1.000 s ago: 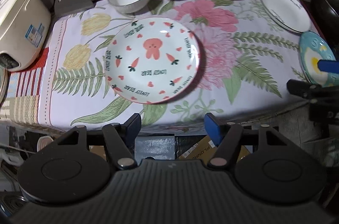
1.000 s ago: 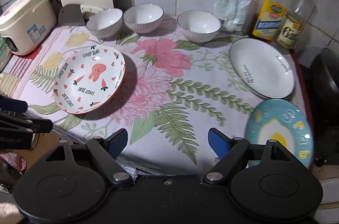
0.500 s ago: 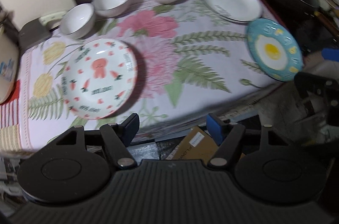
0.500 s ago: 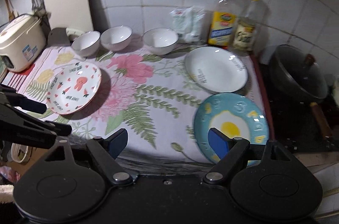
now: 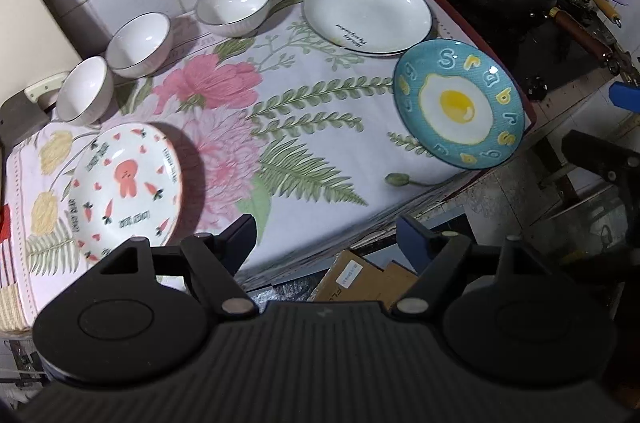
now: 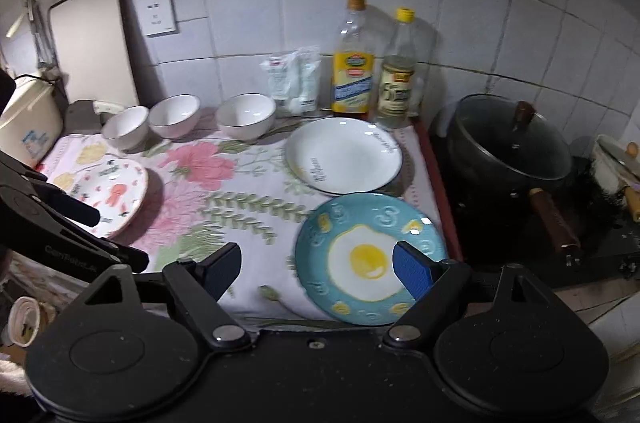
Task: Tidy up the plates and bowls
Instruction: 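Move both grippers over to the blue Egg plate, then close both grippers on the rim of the blue Egg plate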
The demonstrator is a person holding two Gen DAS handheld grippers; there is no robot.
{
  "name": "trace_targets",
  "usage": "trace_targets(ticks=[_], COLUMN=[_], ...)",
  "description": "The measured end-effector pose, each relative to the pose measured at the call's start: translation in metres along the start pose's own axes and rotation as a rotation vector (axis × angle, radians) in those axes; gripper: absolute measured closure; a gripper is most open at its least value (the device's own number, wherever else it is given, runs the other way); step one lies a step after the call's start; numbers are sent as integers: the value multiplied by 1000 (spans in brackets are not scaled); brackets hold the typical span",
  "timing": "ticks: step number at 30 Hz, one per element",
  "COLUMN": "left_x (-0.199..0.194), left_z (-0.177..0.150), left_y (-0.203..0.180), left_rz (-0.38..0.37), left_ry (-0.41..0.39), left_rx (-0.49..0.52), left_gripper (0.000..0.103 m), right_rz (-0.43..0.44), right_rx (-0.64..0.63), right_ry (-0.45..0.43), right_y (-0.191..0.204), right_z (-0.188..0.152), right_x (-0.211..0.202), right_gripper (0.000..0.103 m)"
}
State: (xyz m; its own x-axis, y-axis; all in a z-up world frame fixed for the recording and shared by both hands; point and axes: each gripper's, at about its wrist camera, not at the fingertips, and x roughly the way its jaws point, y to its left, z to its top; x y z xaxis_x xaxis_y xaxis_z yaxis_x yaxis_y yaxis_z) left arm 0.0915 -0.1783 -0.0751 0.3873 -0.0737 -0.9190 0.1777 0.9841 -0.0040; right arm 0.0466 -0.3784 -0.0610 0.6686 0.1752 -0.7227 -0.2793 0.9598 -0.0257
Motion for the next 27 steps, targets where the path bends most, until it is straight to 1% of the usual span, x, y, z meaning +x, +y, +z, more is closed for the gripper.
trace_targets(ticks=[7, 8, 11, 12, 14, 17, 20, 22, 25, 27], left_x=[14, 16, 26, 30, 42, 63, 87, 101, 115, 126], left_z=[16, 18, 24, 26, 29, 31, 32, 33, 34, 36], left_y=[-21, -24, -30, -32, -34, -38, -43, -46, -51, -54], left_rz=[4, 6, 5, 2, -5, -18, -12, -12, 21, 13], left_ry=[-33, -41, -67, -76, -83, -99, -110, -111, -131, -123], left_rx=[16, 18, 20, 17, 2, -30, -50, -54, -49, -44], left_gripper=[27, 27, 27, 27, 27, 27, 27, 27, 27, 27], right_rz=[-38, -39, -51, -58, -68, -74, -55, -45, -34, -35], right_rx=[-18, -21, -37, -40, -27, 39, 130, 178, 226, 258], right_ry=[-29, -42, -118, -131, -127, -108, -95, -89, -75, -64], right_y=[-22, -25, -35, -39, -49, -66, -85, -96, -103, -109], right_z=[-5, -7, -19, -24, -32, -45, -61, -70, -77, -80], right_x=[4, 6, 13, 19, 33, 58, 83, 97, 116, 128], right_gripper=[17, 17, 17, 17, 17, 17, 17, 17, 17, 17])
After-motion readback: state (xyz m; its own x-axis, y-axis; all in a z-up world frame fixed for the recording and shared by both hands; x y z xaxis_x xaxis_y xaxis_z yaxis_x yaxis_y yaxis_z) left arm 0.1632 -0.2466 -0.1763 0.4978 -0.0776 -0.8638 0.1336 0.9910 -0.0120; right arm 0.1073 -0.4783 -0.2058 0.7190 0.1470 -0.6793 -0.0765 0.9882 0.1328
